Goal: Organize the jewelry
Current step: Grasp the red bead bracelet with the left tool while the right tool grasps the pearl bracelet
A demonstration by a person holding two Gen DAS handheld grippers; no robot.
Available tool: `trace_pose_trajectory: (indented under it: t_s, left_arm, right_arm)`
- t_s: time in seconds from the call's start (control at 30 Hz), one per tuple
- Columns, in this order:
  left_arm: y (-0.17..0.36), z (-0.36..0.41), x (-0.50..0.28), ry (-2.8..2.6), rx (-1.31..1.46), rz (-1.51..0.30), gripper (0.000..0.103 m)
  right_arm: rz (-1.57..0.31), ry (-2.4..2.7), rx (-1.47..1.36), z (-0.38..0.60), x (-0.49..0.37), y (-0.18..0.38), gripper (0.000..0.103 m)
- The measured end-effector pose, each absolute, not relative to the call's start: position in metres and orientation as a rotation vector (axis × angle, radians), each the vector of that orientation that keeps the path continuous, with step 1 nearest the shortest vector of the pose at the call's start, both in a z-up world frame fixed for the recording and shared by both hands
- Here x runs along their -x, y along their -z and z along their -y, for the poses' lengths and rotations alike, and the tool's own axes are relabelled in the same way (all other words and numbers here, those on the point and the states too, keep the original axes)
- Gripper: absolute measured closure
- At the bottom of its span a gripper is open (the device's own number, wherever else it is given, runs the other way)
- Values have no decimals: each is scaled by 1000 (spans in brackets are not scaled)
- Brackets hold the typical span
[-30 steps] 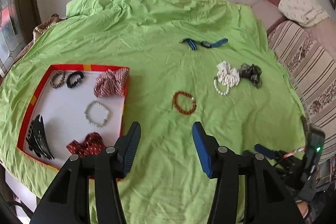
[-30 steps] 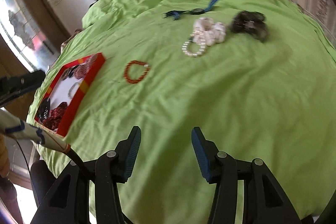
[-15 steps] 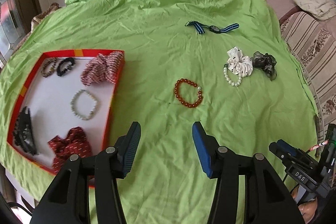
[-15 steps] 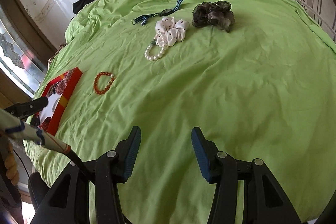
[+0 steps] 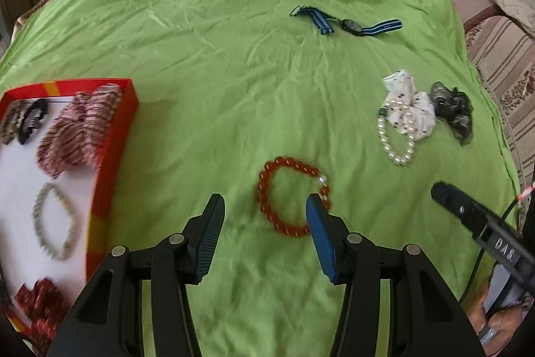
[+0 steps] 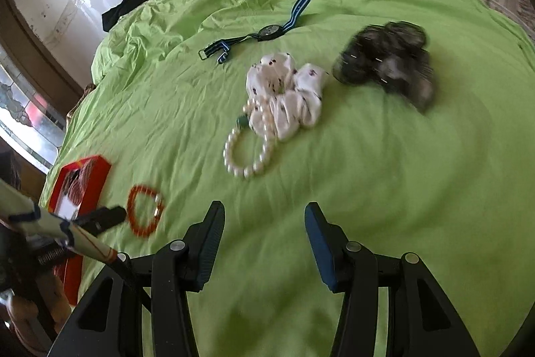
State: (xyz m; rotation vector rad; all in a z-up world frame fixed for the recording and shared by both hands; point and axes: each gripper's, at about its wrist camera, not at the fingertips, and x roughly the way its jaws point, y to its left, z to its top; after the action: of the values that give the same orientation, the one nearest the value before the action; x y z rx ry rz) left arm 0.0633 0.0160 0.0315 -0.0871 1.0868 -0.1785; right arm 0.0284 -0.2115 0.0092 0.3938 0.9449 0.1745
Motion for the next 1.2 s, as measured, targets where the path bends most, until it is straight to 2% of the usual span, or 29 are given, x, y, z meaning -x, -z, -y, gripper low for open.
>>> trace_pose_trajectory:
  t_s: [0.13,0.3,0.4,0.47,0.53,0.57,1.2]
  left_arm:
    - [-20,-15,-77,196,94,-1101,58]
    - [-13,-11,-83,210,75,-1094,58]
    - [-10,-6,-84,204,57,-1082,58]
    - [-10,-2,-83,200,35,-1074,70]
    - [-12,2,-82,206,18,-1073,92]
    - [-15,3,-82,209,16,-1073,96]
    - [-105,-4,-2,330,127,-969,96]
  right_arm:
    - [-964,-170,-385,205,-55,-1,49]
    - [-964,-140,-391,199,-75,7,52]
    - [-964,-108,-378,198,-85,10,63]
    - [-968,-84,-354,196,-90,11,82]
    - [-970,-83,-340,196,-90,11,91]
    - [-972,-91,-344,197,-88,9,92]
    - [-844,-110,-379,224,38,-64,92]
